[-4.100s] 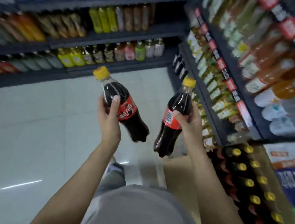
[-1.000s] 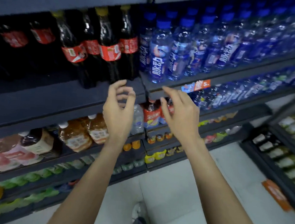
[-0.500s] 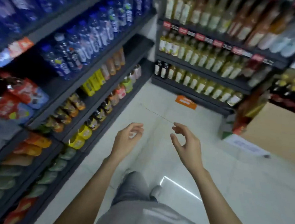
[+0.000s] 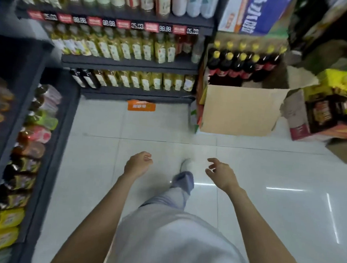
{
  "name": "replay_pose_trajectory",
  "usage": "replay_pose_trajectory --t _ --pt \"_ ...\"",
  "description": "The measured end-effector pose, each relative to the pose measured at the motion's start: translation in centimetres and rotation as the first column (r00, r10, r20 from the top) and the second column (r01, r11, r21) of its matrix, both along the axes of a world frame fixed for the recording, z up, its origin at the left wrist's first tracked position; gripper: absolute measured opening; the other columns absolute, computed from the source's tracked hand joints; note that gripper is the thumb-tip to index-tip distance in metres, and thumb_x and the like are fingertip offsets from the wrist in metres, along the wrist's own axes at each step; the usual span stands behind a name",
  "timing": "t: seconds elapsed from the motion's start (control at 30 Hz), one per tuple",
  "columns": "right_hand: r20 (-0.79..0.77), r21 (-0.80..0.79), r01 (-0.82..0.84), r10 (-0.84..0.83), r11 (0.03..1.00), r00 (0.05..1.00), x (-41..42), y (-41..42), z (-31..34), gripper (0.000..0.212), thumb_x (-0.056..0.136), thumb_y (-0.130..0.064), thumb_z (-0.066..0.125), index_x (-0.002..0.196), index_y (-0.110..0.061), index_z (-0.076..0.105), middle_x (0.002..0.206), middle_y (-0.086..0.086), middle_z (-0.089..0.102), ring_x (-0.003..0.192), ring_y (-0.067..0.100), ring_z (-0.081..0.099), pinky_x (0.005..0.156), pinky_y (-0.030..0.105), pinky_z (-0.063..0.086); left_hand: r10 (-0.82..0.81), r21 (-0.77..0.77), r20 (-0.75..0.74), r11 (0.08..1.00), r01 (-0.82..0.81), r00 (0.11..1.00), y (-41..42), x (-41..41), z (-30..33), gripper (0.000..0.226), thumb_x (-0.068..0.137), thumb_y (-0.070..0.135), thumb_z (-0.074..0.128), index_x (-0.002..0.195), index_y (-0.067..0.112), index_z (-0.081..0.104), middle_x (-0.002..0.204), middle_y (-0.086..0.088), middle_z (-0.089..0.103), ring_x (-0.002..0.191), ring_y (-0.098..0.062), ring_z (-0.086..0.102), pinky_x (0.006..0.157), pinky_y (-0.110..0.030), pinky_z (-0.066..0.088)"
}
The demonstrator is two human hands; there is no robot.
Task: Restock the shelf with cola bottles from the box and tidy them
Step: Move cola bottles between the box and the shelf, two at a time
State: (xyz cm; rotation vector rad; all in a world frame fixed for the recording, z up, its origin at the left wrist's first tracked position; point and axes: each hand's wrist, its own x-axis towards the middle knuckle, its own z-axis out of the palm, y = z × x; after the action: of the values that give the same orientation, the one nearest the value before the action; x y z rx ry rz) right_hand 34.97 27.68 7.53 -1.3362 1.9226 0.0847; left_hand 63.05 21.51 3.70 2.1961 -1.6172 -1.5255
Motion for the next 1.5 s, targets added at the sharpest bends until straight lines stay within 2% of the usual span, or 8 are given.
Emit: replay_pose_trajectory --t 0.13,0.4,0.57,0.8,1.1,1.23,1.4,1.5 --pt "-0.037 0.029 0.084 -0.082 0.996 0.996 -8.6 -5.5 1.2 0.038 0.094 -0.028 0.051 0.13 -0.018 0.05 0.118 0.0 0.065 0.109 0.022 0.059 0.09 0.033 0.046 -0.019 -0.031 -0.011 0.999 0.019 1.0 -6.3 -7.1 0.1 0.026 0.091 0.024 0.056 0.115 0.02 0.064 0.119 -0.002 0.065 0.108 -0.022 0.06 0.089 -0.028 0.047" --pt "0.076 -0.152 0.383 -0.375 0.911 0.924 -21.4 -18.8 1.4 0.027 0.089 -0.017 0.051 0.114 -0.018 0.063 0.092 0.002 0.069 0.089 0.022 0.063 0.074 0.025 0.041 -0.083 -0.077 0.014 0.994 0.084 0.996 -17.4 -19.5 0.8 0.02 0.092 0.027 0.056 0.109 0.022 0.066 0.114 0.002 0.068 0.103 -0.017 0.062 0.086 -0.027 0.046" --pt "0.109 -0.223 0.322 -0.305 0.92 0.946 -27.8 -28.3 -1.5 0.03 0.087 -0.014 0.056 0.115 -0.014 0.063 0.097 0.01 0.072 0.091 0.028 0.065 0.085 0.036 0.05 -0.104 -0.157 0.024 0.982 0.107 0.994 -24.2 -27.9 0.3 0.021 0.093 0.021 0.055 0.111 0.021 0.065 0.109 0.003 0.069 0.097 -0.014 0.063 0.08 -0.022 0.042" --pt "0.167 -0.188 0.176 -0.145 0.966 0.975 -32.8 -39.0 -7.3 0.048 0.084 -0.01 0.063 0.129 -0.006 0.046 0.12 0.015 0.06 0.109 0.033 0.057 0.09 0.046 0.048 0.146 -0.199 -0.122 0.966 -0.168 0.982 -32.6 -39.6 -2.2 0.037 0.091 0.009 0.059 0.127 0.01 0.054 0.119 -0.007 0.062 0.111 -0.02 0.058 0.096 -0.027 0.043" --pt "0.244 -0.324 0.12 -0.04 0.938 0.969 -33.4 -44.9 -15.3 0.078 0.071 -0.016 0.078 0.137 -0.018 0.038 0.137 0.009 0.046 0.126 0.029 0.043 0.096 0.04 0.042 0.251 -0.353 -0.056 0.9 -0.254 0.966 -37.4 -46.7 -8.8 0.061 0.083 0.013 0.069 0.138 0.006 0.042 0.132 -0.013 0.052 0.12 -0.022 0.052 0.094 -0.02 0.038" --pt "0.237 -0.396 0.081 0.016 0.915 0.971 -33.6 -45.5 -15.8 0.066 0.073 -0.02 0.077 0.127 -0.012 0.04 0.128 0.008 0.053 0.117 0.029 0.053 0.083 0.041 0.05 0.299 -0.364 -0.046 0.884 -0.295 0.953 -37.1 -47.9 -10.5 0.07 0.083 0.015 0.069 0.143 0.009 0.035 0.142 -0.012 0.043 0.128 -0.026 0.047 0.103 -0.04 0.043" --pt "0.286 -0.424 0.167 -0.043 0.89 0.957 -35.4 -43.6 -15.0 0.065 0.072 -0.019 0.079 0.123 -0.012 0.04 0.121 0.005 0.059 0.11 0.023 0.059 0.082 0.036 0.053 0.372 -0.377 0.091 0.871 -0.314 0.924 -37.7 -50.8 -9.7 0.083 0.083 0.025 0.07 0.149 0.019 0.02 0.14 -0.012 0.034 0.12 -0.03 0.05 0.088 -0.042 0.048" --pt "0.288 -0.394 0.226 -0.113 0.891 0.951 -36.8 -42.9 -14.3 0.067 0.069 -0.019 0.081 0.123 -0.015 0.042 0.126 0.0 0.057 0.116 0.018 0.054 0.089 0.022 0.043 0.429 -0.405 0.126 0.845 -0.348 0.894 -38.3 -52.3 -9.8 0.08 0.08 0.028 0.074 0.146 0.018 0.028 0.13 -0.013 0.038 0.106 -0.029 0.055 0.076 -0.038 0.051"
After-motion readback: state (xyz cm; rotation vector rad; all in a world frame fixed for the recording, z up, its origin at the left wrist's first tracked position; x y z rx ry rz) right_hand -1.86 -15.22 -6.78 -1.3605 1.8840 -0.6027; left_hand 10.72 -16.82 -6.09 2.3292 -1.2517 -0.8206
